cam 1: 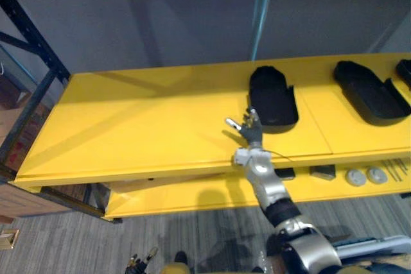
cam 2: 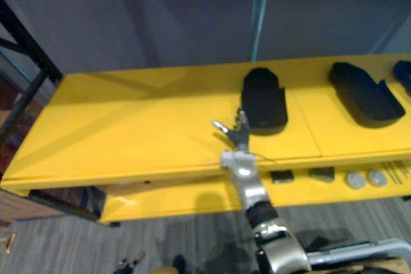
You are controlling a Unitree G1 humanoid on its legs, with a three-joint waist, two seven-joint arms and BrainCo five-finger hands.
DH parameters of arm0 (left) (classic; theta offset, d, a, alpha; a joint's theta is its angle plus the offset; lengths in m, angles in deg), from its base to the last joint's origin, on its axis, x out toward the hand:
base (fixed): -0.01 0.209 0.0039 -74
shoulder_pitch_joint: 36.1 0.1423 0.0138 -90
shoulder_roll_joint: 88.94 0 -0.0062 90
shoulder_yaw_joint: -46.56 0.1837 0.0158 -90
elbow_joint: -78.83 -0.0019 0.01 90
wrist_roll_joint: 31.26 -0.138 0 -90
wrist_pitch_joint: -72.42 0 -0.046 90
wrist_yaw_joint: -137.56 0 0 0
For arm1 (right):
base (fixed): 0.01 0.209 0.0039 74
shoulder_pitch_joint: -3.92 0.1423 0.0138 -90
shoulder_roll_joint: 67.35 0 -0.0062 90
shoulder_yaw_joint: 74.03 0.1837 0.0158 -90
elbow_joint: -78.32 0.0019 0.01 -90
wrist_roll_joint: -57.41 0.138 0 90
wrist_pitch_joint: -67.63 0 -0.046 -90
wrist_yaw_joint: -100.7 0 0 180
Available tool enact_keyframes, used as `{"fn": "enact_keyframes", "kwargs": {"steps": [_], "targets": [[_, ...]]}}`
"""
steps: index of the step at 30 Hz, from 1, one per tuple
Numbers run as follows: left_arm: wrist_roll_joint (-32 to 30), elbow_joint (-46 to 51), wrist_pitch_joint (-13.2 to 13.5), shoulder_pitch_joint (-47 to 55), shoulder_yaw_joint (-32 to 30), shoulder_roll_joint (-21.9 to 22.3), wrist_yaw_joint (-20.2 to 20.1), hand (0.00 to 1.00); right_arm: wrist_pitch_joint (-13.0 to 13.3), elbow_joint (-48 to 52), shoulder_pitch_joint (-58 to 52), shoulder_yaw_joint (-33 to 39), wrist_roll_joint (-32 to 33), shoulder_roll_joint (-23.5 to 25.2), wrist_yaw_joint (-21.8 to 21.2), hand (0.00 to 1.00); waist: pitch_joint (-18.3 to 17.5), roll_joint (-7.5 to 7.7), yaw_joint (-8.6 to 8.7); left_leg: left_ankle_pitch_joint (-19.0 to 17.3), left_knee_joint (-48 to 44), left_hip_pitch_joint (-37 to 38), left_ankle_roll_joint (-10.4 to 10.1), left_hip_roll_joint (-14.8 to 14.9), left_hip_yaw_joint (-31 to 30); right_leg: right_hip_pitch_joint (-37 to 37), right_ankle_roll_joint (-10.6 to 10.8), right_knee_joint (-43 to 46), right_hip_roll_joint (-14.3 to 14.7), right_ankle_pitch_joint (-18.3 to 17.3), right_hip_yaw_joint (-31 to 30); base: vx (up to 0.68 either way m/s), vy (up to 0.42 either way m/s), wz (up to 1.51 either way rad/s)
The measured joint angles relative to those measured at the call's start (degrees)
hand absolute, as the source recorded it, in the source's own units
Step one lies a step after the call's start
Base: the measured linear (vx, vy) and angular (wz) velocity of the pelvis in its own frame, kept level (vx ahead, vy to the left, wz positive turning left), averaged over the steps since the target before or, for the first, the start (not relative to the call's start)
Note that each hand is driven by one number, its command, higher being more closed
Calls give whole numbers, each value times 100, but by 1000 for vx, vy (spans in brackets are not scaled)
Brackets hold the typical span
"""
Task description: Walk over and take plastic housings, then place them on the shelf
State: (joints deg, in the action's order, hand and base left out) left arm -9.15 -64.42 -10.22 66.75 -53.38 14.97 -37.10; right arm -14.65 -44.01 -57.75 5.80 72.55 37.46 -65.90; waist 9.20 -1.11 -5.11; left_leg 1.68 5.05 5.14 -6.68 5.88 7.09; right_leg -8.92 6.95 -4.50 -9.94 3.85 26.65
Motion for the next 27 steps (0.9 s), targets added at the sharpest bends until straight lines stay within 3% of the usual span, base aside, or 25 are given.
{"fn": "enact_keyframes", "kwargs": {"steps": [9,27], "targets": [[0,-23,-4,0,2,-34,3,0,0,11,-85,-19,-9,-50,-82,0,-17,29,114,0,0,6,0,9,5,-2,4,0,-2,3,-2,0,0,0],[3,-145,-74,-53,5,-81,1,0,-3,10,-101,-9,-12,-56,163,0,-24,45,124,0,0,74,0,7,37,-25,11,0,-4,7,-21,0,0,0]]}}
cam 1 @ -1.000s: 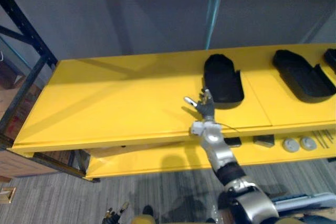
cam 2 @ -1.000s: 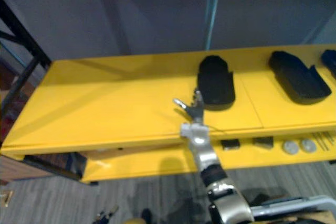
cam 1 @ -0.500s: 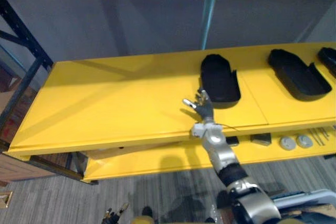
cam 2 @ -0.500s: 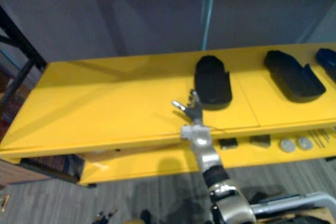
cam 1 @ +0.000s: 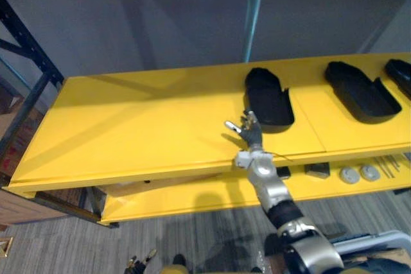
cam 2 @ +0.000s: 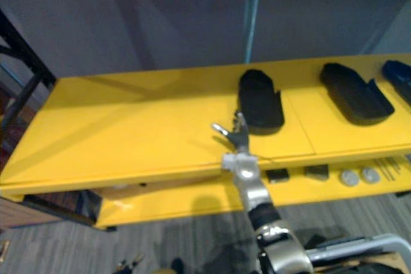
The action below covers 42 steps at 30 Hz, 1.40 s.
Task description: Walk over and take plastic housings, then place them on the shelf
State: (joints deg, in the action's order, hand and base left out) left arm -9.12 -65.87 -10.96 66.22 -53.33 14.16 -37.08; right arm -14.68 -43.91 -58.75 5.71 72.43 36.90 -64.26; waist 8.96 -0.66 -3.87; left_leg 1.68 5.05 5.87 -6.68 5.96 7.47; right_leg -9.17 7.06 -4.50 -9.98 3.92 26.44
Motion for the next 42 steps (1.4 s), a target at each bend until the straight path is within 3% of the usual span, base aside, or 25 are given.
{"fn": "enact_keyframes", "kwargs": {"steps": [23,35,38,40,42], "targets": [[11,-60,-124,-96,3,-23,-4,0,-4,0,1,116,-4,-8,259,0,1,-3,25,5,0,3,-3,-64,-5,1,23,0,-13,14,8,0,0,0],[48,-61,-138,-99,213,-108,-4,0,2,0,5,124,-101,-23,156,0,8,-15,106,7,-1,0,-6,-65,-16,1,23,-1,-11,14,14,0,0,0],[42,-61,-168,-100,211,-109,-20,0,434,-1,23,34,-852,-74,-457,0,18,-33,102,8,-1,-2,-6,-65,-19,2,24,-1,-11,15,17,0,0,0],[6,-61,-193,-99,197,-115,-93,0,1060,193,151,-582,-1639,-415,-996,0,21,-38,113,11,-1,-3,-11,-59,-19,2,24,0,-7,16,17,0,0,0],[-2,-61,-201,-99,180,-115,-133,0,1247,350,265,-843,-1768,-493,-1178,0,21,-38,114,13,-1,-2,-13,-53,-20,1,24,0,-5,16,17,0,0,0]]}}
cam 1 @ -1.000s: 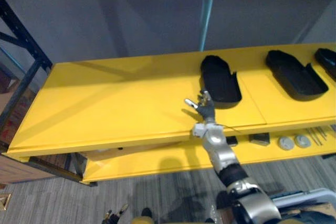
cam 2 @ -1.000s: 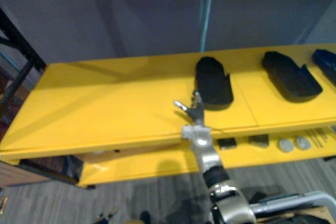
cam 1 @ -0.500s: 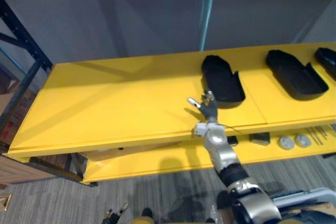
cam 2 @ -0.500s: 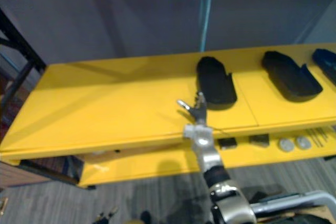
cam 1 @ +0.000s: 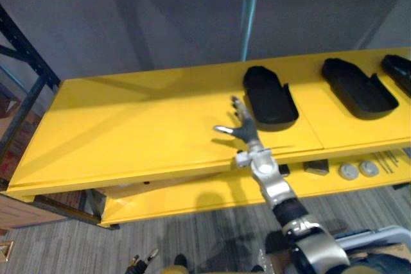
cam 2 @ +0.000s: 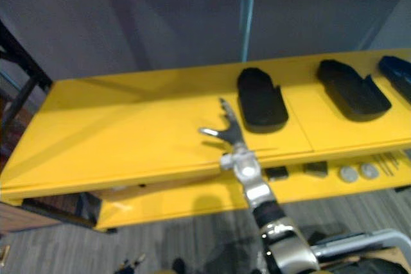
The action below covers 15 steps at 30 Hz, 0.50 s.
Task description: Walk over and take plastic housings, then place them on the shelf
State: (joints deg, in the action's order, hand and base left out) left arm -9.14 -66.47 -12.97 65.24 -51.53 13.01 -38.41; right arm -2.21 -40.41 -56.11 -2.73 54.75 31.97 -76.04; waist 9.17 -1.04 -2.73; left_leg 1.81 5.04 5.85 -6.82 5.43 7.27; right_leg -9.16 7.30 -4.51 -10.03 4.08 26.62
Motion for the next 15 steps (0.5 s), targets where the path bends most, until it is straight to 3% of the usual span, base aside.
{"fn": "enact_keyframes", "kwargs": {"steps": [3,7,10,13,15], "targets": [[-4,0,0,3,-14,1,-43,0,263,229,46,-84,-29,7,-191,0,-1,3,-13,1,0,-1,-1,-3,0,0,2,0,-1,1,0,0,0,0],[-9,0,1,5,-22,-2,-48,0,378,438,15,-187,15,-57,-229,0,4,11,8,1,1,4,-1,3,23,0,10,0,-8,7,-15,-2,0,-1],[-20,-1,20,-1,-39,-14,-65,0,395,1123,-221,-156,86,-149,-155,0,29,52,18,-1,1,4,-3,16,140,16,10,0,5,6,-80,-21,10,-9],[-19,-6,32,-17,-75,-31,-68,0,576,2101,-684,180,192,-176,250,0,40,107,28,-13,2,2,-14,25,265,84,9,0,21,7,-186,4,12,-16],[-16,-24,52,-30,-71,-45,-67,0,652,2674,-1069,690,166,-176,788,0,42,126,65,-18,2,6,-21,28,358,132,4,0,29,21,-307,14,11,-17]]}}
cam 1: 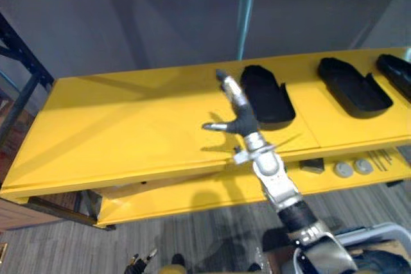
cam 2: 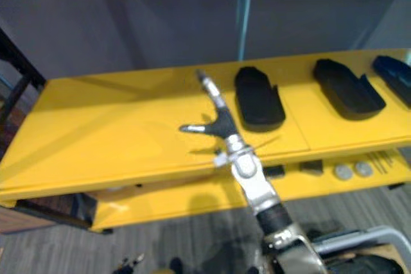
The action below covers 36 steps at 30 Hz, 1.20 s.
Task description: Walk over and take plastic housings, then place them on the shelf
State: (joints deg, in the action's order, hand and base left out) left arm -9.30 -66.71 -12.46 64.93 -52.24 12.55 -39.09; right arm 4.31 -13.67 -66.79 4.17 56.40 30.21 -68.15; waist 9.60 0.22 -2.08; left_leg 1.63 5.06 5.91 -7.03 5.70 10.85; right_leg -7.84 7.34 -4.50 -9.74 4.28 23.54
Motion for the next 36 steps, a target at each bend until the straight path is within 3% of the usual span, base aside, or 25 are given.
{"fn": "enact_keyframes", "kwargs": {"steps": [7,11,13,15,18,19,24,29,36], "targets": [[-6,-221,120,17,54,-50,29,0,3,855,-1468,1616,-201,37,1796,0,-40,31,212,-61,-4,113,-68,124,491,181,-49,1,125,34,-443,15,-11,-30],[-53,-243,151,17,115,-77,29,0,5,839,-2128,2439,-68,174,2397,0,-50,13,366,-116,-6,217,-76,175,673,194,-65,0,190,42,-626,11,-14,-27],[-53,-260,152,19,118,-73,27,0,98,763,-2365,2691,202,219,2476,0,-59,-2,428,-148,-6,296,-85,184,790,204,-73,0,208,47,-741,4,-5,-37],[-51,-295,152,15,139,-74,27,0,122,680,-2655,2821,557,279,2331,0,-122,-42,479,-172,-8,307,-80,178,891,273,-92,0,209,64,-830,0,4,-25],[-50,-290,172,9,280,-125,24,0,79,174,-2960,2852,1166,430,1683,0,-131,-47,583,-177,-10,329,-76,176,964,293,-96,0,217,77,-942,-5,-5,-14],[-50,-290,181,9,284,-123,20,0,-26,-189,-3046,2793,1322,475,1279,0,-131,-48,582,-184,-10,355,-77,177,1020,306,-100,0,221,80,-966,-9,-14,-18],[-51,-261,180,6,328,-123,18,0,-410,-1263,-3193,2427,1404,490,171,0,-145,-46,563,-198,-7,396,-77,171,1026,281,-100,0,214,77,-972,-2,-6,-4],[-51,-187,84,1,339,-119,19,0,-890,-2139,-3126,2379,1426,477,-345,0,-168,-20,432,-199,-5,389,-74,160,998,278,-96,1,202,73,-947,4,0,2],[-53,-189,-76,5,338,-148,20,0,-1303,-3231,-2910,2225,1357,456,-566,0,-249,15,413,-192,-5,303,-65,112,735,243,-79,1,142,66,-748,24,5,16]]}}
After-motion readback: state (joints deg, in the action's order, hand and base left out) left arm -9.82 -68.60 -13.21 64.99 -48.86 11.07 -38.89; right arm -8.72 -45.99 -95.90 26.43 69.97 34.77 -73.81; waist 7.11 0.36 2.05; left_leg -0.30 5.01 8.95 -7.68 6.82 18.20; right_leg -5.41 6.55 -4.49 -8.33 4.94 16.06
